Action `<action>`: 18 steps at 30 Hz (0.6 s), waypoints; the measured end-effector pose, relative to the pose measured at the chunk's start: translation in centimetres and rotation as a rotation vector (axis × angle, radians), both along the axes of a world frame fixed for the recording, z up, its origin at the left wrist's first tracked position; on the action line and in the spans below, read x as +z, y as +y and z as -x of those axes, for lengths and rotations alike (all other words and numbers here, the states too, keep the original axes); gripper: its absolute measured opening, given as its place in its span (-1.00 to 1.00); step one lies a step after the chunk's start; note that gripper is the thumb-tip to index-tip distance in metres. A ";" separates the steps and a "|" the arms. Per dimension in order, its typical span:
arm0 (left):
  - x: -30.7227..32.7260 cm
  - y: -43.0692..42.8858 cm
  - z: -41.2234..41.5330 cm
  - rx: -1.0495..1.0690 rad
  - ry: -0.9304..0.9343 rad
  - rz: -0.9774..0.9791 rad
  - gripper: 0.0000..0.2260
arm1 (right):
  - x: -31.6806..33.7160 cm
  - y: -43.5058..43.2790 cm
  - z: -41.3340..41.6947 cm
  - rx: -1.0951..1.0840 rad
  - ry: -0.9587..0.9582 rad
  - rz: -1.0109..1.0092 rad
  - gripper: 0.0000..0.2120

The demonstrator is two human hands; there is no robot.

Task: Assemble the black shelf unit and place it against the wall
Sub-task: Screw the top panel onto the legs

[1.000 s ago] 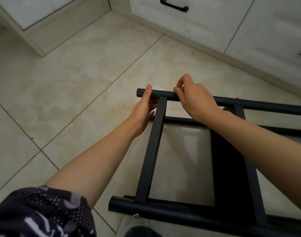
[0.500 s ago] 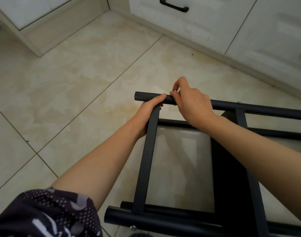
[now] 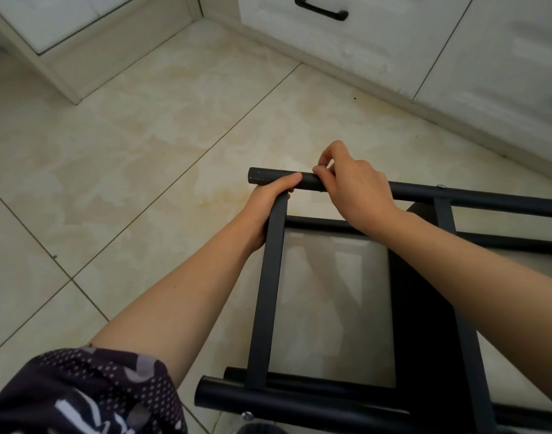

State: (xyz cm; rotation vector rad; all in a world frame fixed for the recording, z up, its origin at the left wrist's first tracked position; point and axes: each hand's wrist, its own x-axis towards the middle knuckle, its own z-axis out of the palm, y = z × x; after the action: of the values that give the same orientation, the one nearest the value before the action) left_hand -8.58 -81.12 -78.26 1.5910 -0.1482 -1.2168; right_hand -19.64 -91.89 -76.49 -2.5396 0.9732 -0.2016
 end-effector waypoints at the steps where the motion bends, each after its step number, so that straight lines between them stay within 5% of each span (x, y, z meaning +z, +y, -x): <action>1: 0.0 0.0 -0.1 -0.004 0.000 0.006 -0.79 | 0.0 0.0 0.0 -0.004 0.000 0.001 -0.80; 10: -0.1 1.3 -0.4 -0.098 -0.126 0.029 -0.71 | 0.5 0.1 0.4 -0.036 -0.208 -0.138 -0.85; 18: 1.2 7.2 1.6 -0.323 -0.297 0.116 -0.38 | 1.3 4.7 3.4 -0.069 -0.430 -0.170 -0.95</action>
State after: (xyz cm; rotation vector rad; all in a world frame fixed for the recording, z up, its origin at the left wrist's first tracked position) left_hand -10.18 -73.96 -77.09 1.6804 -0.6765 -1.1809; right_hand -22.99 -87.18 -75.16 -2.1822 0.8637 -0.6277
